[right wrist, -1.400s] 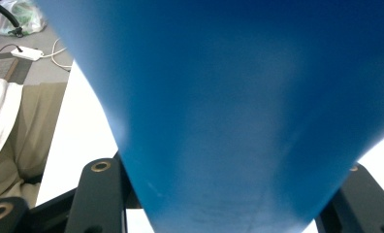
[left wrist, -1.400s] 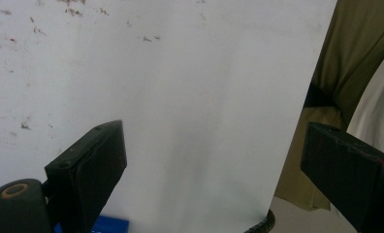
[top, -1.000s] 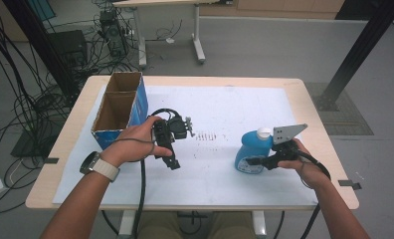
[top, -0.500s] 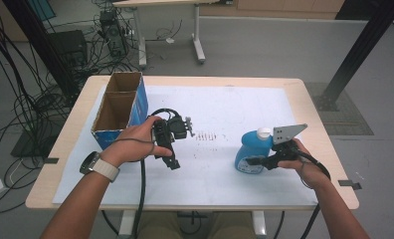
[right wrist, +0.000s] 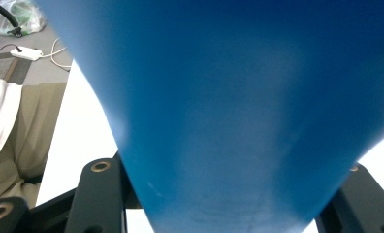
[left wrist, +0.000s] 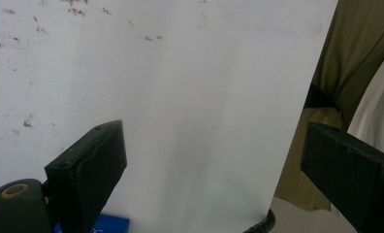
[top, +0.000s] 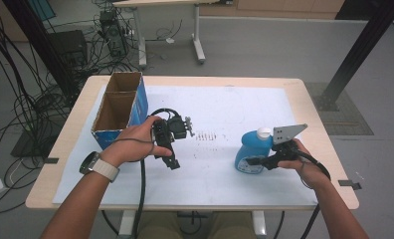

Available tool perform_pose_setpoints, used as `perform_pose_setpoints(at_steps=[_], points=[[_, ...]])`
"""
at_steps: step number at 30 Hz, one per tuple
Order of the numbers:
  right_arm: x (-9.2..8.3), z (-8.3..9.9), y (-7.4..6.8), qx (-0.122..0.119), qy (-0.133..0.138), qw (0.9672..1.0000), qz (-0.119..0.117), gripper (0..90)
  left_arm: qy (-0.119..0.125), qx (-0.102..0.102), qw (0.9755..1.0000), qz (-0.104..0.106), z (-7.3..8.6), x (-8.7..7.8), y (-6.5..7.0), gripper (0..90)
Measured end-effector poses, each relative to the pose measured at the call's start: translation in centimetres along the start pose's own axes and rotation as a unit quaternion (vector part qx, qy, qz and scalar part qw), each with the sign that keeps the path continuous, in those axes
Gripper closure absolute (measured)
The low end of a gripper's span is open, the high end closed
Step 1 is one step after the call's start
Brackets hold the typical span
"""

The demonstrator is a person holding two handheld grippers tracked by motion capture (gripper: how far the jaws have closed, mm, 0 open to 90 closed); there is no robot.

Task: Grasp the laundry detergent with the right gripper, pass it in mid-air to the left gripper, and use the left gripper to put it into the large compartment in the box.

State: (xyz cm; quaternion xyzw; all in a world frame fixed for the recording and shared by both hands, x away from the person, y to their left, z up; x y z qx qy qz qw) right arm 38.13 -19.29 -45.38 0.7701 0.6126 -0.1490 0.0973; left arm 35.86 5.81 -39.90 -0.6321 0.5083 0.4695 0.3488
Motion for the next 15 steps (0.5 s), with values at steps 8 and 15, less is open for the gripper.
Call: perform_pose_setpoints(at_steps=[8,15], points=[[0.00,0.00,0.00,0.000,0.001,1.0000,-0.001,42.7,0.001,0.001,1.0000,-0.001,-0.08,-0.04,-0.04,9.7],[-0.02,0.03,-0.02,0.000,0.002,1.0000,0.000,42.6,0.002,0.001,1.0000,0.000,-0.12,-0.01,-0.03,9.7]])
Point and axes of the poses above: each handheld gripper's, and its own axes: x roughly forward along the jaws, z roughly out of its underside, y roughly to its right, the point moved 10 cm from there along x, roughly forward along the jaws, and after that the axes turned 10 degrees about y, right-handed, at the moved point
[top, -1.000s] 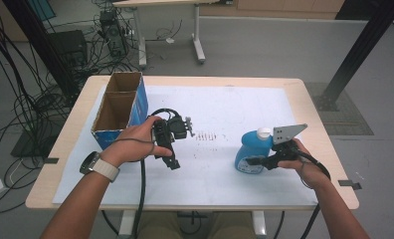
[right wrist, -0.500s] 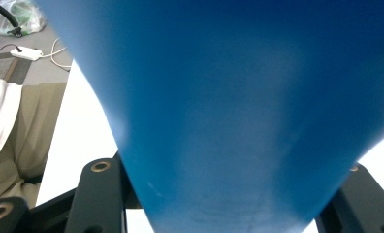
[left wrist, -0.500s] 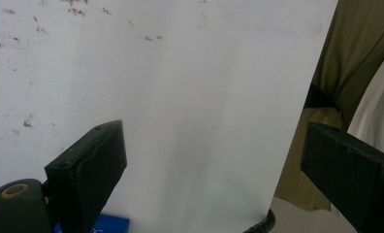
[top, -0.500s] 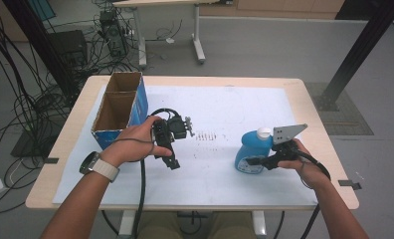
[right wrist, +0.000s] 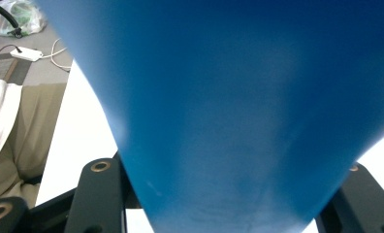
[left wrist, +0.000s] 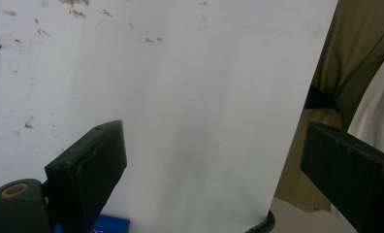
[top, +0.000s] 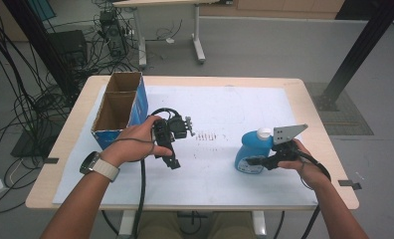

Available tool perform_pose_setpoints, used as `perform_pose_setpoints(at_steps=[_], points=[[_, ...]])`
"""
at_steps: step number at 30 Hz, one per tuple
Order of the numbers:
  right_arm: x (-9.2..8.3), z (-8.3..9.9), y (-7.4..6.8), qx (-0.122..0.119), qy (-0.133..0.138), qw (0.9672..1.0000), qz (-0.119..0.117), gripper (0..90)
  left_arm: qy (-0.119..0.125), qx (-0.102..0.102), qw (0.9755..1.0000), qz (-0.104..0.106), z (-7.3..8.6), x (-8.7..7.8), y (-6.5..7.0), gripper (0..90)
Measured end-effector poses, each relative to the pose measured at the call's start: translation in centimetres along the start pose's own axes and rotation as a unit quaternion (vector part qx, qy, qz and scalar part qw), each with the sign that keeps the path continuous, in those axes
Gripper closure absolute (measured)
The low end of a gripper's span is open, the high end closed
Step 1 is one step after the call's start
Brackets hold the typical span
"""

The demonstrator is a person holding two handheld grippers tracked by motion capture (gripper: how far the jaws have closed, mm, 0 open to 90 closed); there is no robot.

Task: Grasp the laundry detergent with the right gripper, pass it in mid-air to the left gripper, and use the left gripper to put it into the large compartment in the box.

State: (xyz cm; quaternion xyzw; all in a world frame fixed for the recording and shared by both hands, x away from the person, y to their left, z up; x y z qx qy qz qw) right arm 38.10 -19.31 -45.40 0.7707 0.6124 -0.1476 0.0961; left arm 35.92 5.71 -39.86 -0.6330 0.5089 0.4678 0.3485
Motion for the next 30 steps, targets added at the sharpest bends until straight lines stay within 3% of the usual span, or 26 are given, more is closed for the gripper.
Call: perform_pose_setpoints(at_steps=[19,30], points=[[0.0,-0.4,-0.2,0.003,-0.014,0.9999,0.005,43.2,0.002,-0.006,1.0000,-0.005,0.0,-0.7,-0.1,8.9],[0.2,-3.4,-1.6,-0.008,-0.002,0.9999,-0.013,43.2,0.000,0.003,0.9999,-0.016,-1.0,-2.8,0.1,7.9]])
Point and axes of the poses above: each handheld gripper's, and its own axes: x roughly forward along the jaws, z roughly out of its underside, y roughly to its right, the point moved 10 cm from there along x, roughly forward along the jaws, and after that the axes turned 10 degrees about y, right-handed, at the moved point
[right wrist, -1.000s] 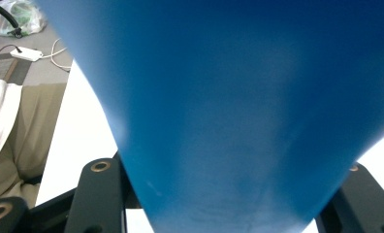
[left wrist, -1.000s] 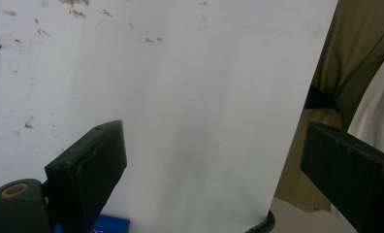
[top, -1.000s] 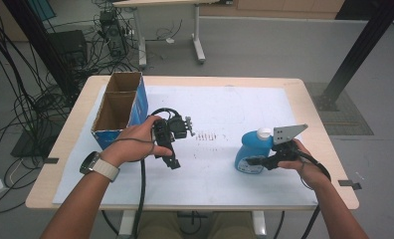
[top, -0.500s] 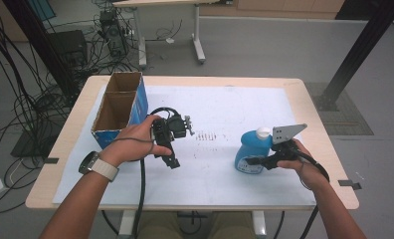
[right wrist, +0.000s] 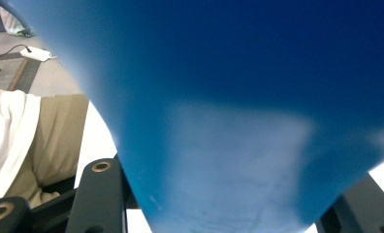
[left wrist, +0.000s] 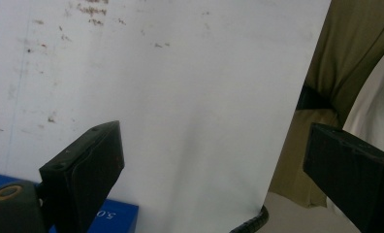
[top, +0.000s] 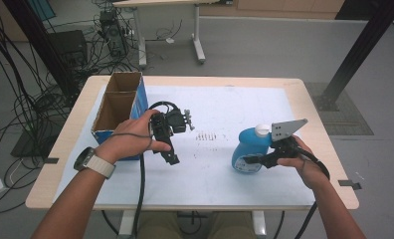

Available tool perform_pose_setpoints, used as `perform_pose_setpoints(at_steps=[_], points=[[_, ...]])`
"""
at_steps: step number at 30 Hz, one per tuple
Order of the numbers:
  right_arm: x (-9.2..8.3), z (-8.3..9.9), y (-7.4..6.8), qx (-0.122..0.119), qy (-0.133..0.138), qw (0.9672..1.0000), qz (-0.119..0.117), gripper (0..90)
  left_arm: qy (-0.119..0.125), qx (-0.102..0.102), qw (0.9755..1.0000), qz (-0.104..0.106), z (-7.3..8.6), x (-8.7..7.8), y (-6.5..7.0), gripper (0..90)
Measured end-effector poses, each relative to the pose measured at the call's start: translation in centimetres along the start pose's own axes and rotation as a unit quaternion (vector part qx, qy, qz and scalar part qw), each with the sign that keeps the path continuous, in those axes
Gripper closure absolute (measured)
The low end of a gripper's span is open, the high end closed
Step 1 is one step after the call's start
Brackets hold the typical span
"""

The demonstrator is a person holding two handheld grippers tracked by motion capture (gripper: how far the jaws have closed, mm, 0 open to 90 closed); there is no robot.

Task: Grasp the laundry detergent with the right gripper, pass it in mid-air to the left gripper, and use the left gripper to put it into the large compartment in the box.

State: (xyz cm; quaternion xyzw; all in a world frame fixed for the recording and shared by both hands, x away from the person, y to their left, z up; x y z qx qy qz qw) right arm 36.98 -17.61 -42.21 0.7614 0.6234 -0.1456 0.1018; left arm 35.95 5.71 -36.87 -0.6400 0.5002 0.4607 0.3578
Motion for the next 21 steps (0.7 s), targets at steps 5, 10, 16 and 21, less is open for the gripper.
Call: perform_pose_setpoints(at_steps=[5,10,16,21], points=[[0.5,-1.0,-0.5,0.000,-0.003,1.0000,-0.009,43.2,-0.005,0.011,0.9999,-0.003,-0.8,-1.4,0.1,7.9],[1.1,-2.1,-1.2,0.002,-0.002,0.9997,-0.022,43.2,-0.009,0.021,0.9997,-0.007,-1.8,-2.4,0.1,7.9],[1.7,-3.6,-1.7,0.000,-0.008,0.9994,-0.034,43.2,-0.014,0.031,0.9994,0.000,-2.8,-3.3,0.3,7.9],[2.5,-4.8,-2.1,-0.002,-0.004,0.9990,-0.045,43.3,-0.018,0.047,0.9987,-0.002,-4.1,-4.3,0.4,7.7]])
Point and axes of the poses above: each handheld gripper's, and its own axes: x roughly forward along the jaws, z roughly out of its underside, y roughly to its right, the point moved 10 cm from there along x, roughly forward along the jaws, and after that the axes turned 10 degrees about y, right-handed, at the moved point
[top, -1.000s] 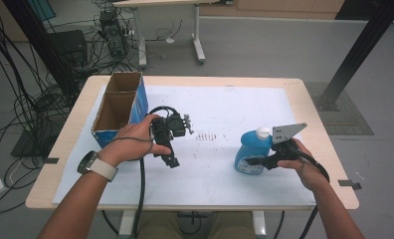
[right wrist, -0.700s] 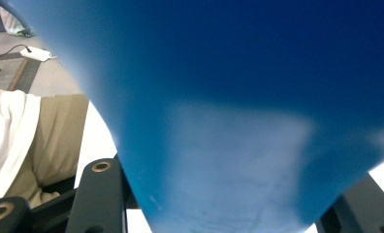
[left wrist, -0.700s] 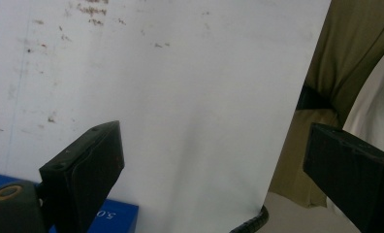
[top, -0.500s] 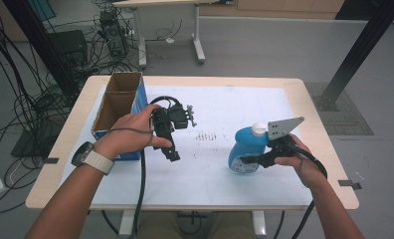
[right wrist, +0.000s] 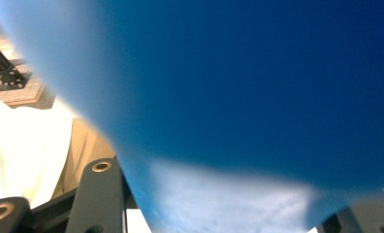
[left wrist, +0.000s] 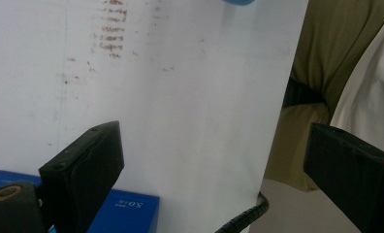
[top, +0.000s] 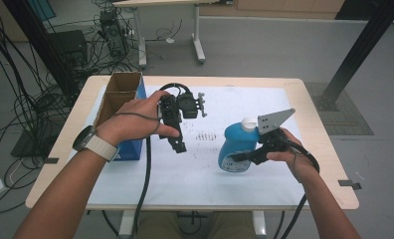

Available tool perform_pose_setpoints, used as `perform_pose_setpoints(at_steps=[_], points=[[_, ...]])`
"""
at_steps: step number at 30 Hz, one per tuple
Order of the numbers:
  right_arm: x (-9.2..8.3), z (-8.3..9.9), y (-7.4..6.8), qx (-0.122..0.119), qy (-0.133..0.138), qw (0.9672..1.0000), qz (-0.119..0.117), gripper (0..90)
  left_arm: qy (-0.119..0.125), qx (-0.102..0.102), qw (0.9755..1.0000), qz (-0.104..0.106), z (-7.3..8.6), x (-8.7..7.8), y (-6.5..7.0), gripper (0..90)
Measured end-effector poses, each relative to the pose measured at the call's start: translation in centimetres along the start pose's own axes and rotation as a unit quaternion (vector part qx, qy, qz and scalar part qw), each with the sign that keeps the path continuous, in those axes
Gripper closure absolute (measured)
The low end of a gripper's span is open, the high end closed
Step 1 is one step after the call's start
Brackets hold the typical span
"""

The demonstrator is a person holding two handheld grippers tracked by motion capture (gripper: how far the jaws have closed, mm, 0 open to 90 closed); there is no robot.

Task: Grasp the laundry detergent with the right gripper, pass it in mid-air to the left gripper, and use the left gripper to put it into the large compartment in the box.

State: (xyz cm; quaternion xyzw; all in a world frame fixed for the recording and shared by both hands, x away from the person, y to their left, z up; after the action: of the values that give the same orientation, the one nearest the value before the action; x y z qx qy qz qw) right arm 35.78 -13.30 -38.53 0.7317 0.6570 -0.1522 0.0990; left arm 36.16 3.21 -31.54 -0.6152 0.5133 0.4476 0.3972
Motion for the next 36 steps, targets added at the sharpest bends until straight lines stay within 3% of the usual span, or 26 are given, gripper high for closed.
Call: perform_pose_setpoints(at_steps=[14,36], points=[[3.3,-2.4,-0.8,-0.019,-0.016,0.9991,-0.033,43.3,-0.009,0.021,0.9997,0.004,-1.6,-1.4,0.4,7.6],[6.8,-2.6,-0.9,-0.018,-0.046,0.9974,-0.051,43.7,-0.022,0.047,0.9986,0.006,-3.5,-1.8,0.9,7.7]])
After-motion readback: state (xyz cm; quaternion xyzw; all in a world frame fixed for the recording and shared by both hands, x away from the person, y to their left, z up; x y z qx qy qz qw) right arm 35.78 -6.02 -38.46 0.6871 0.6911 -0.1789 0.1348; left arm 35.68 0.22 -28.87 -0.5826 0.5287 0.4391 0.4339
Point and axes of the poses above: each handheld gripper's, and its own axes: x roughly forward along the jaws, z roughly out of its underside, y roughly to its right, the point moved 10 cm from there along x, roughly forward along the jaws, and after that the axes turned 10 degrees about y, right-handed, at the moved point
